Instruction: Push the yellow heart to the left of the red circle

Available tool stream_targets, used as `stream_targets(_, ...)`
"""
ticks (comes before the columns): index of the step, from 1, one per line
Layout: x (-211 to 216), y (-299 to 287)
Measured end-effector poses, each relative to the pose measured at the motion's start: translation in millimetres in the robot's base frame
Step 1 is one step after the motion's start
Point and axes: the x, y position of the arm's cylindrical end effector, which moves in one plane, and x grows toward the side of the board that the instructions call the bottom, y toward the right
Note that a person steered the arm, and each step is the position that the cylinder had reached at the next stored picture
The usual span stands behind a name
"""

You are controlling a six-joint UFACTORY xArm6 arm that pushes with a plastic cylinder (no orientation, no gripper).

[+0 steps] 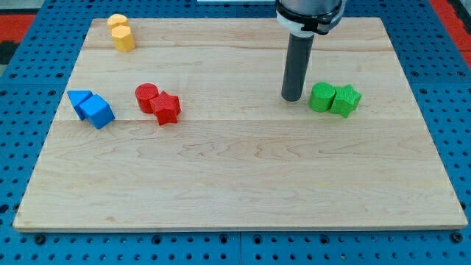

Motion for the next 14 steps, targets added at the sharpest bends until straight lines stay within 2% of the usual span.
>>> stream_targets(2,-14.8,2.3)
stream_targets(3,-115.6,1.2)
stream_targets(4,-198.6,-14.6)
stream_targets(5,-201.8,-19.7)
stream_targets(6,-198.0,-83.2)
stream_targets(7,-169.6,-174.2)
stream_targets(9,-67.4,-317.5)
stream_targets(10,-76.4,-389.3)
stream_targets(11,-112.0,-391.0)
stream_targets(12,-170.8,-370.3)
stream_targets(13,-202.5,-350.6)
stream_targets(14,-201.9,-301.0)
